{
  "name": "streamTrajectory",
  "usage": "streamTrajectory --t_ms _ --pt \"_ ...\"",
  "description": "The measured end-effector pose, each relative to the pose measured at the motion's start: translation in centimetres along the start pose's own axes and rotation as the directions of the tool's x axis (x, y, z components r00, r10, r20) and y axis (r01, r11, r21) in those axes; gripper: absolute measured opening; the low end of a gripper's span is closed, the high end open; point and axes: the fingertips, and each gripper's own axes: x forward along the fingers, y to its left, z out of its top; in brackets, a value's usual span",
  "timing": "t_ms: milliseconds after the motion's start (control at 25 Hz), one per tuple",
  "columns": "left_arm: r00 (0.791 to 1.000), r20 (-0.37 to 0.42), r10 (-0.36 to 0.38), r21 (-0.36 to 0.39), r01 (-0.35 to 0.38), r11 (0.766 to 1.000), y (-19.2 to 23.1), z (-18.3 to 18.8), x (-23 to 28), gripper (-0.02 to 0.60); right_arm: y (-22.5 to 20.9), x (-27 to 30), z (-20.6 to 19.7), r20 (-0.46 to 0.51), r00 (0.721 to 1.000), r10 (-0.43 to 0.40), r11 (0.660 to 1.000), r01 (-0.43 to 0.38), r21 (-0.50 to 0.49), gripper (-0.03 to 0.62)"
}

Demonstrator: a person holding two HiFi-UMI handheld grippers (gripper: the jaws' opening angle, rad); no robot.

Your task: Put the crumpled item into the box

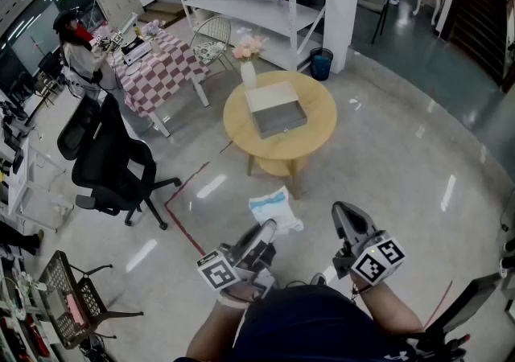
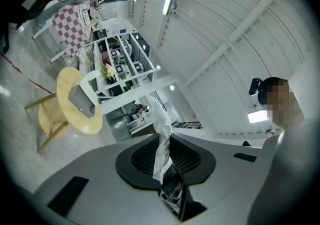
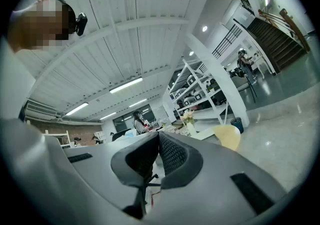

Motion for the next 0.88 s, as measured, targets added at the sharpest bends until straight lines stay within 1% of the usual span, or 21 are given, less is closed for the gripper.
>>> streamTrajectory --t_ms 320,600,720,880 --pt "1.000 0.000 -0.011 0.012 0.011 1.000 0.0 0.6 -0.2 0.067 0.3 0.3 0.2 0.009 1.000 -0.005 1.000 0.005 -0.025 0.011" --pt "1.000 -0.004 -0.008 -0.001 0.008 1.000 0.2 1.2 -0.9 0.067 1.3 0.8 0.0 0.002 1.000 -0.006 1.000 0.006 -0.023 0.011" --pt "1.000 -0.009 -0.012 -0.013 0.012 1.000 0.9 1.9 -2.0 0.067 2.5 1.5 -0.6 0.006 1.000 -0.010 1.000 0.010 -0.012 0.012" --pt "1.000 -0.017 -0.026 -0.034 0.026 0.999 2.6 3.6 -3.4 0.067 3.8 3.3 -1.7 -0.002 0.999 -0.041 0.999 0.041 -0.027 0.012"
